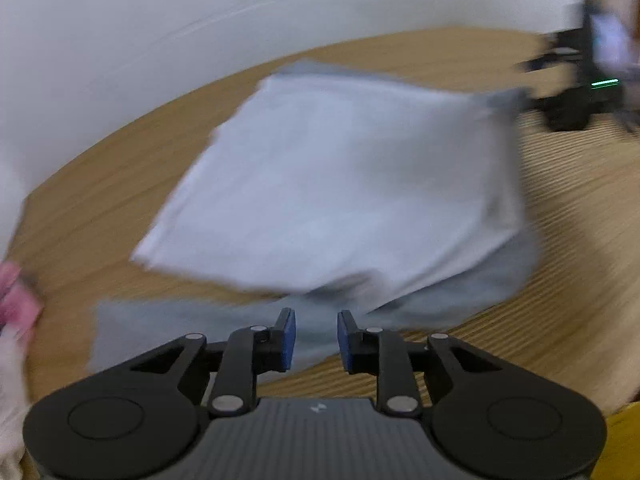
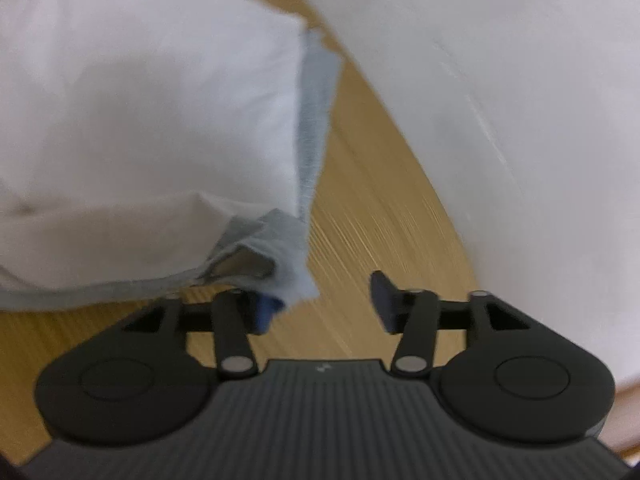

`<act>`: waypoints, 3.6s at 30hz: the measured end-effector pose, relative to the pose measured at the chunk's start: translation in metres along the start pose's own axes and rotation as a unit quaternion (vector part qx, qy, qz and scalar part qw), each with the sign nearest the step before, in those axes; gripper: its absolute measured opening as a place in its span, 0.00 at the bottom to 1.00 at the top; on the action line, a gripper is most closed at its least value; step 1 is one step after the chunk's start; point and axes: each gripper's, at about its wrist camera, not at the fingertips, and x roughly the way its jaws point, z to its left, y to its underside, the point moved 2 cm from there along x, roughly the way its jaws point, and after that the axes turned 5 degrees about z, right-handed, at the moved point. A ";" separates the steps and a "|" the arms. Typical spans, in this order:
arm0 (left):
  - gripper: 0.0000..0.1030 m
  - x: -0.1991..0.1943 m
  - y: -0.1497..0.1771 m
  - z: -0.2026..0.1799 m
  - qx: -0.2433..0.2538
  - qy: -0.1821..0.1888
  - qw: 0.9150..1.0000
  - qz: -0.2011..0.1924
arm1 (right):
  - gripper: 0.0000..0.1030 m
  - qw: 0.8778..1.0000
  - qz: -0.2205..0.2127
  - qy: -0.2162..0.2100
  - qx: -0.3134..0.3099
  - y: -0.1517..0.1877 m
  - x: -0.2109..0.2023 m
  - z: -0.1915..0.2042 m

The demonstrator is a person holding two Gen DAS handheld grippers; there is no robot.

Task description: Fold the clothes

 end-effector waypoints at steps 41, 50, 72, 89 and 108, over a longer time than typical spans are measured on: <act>0.59 0.127 -0.038 0.190 0.111 -0.022 0.992 -0.053 | 0.08 0.942 0.212 -0.103 0.238 -0.010 -0.211 0.265; 0.60 0.119 -0.053 0.161 0.118 0.054 0.990 -0.050 | 0.22 0.871 0.226 0.054 0.432 0.025 -0.235 0.221; 0.67 0.098 0.016 0.043 0.210 -0.115 0.969 0.064 | 0.62 0.910 0.088 -0.254 0.316 -0.019 -0.128 0.254; 0.68 0.029 0.010 0.056 0.058 -0.144 0.980 0.123 | 0.60 0.872 -0.024 -0.342 0.349 0.000 -0.075 0.109; 0.72 0.183 -0.157 0.068 0.031 -0.109 0.993 0.010 | 0.06 0.925 0.091 -0.280 0.240 -0.123 0.123 0.045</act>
